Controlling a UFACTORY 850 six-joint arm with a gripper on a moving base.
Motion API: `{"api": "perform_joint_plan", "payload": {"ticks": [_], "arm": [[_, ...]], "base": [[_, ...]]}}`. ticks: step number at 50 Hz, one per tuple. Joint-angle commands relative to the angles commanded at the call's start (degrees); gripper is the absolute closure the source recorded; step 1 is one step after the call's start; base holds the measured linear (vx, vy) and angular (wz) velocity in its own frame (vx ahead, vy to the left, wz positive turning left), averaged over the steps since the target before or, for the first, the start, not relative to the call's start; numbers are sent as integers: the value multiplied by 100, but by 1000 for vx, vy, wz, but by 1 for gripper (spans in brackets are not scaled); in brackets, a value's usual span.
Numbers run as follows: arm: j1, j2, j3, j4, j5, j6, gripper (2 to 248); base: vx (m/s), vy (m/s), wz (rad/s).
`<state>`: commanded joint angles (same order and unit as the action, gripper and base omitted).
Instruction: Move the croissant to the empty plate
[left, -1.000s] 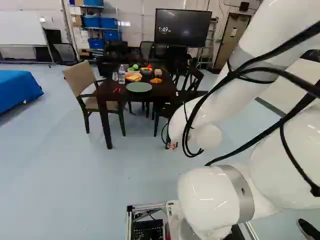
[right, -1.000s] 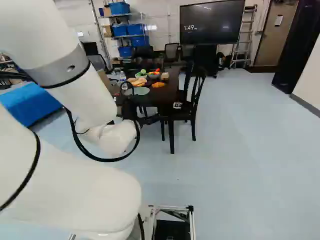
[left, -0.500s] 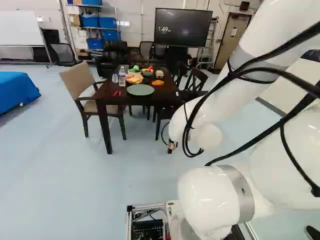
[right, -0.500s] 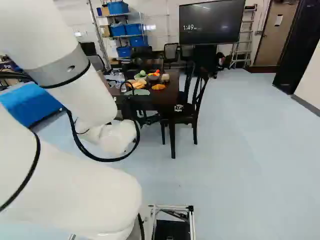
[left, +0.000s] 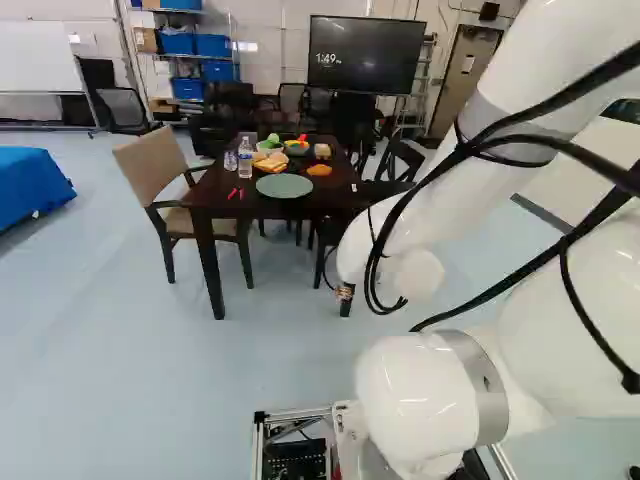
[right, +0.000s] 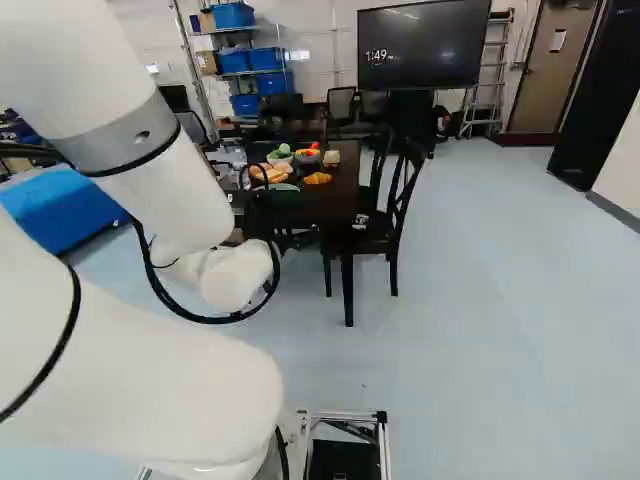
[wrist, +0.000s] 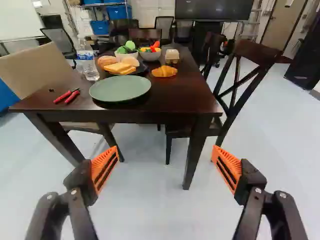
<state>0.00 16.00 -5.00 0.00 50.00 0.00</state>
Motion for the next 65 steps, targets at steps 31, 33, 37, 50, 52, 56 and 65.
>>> {"api": "perform_joint_plan", "payload": {"ticks": [31,33,37,50,52,56,65], "arm": [[0,0,0,0,0,0,3],[0,0,0,0,0,0,3],[0,0,0,0,0,0,3],[0,0,0,0,0,0,3],[0,0,0,0,0,0,3],[0,0,0,0,0,0,3],[0,0,0,0,0,0,3]], "base": [[131,43,-17],[130,44,-15],[132,29,-89],[127,4,-199],[178,32,-136],[153,45,-34],[142,47,-26]]}}
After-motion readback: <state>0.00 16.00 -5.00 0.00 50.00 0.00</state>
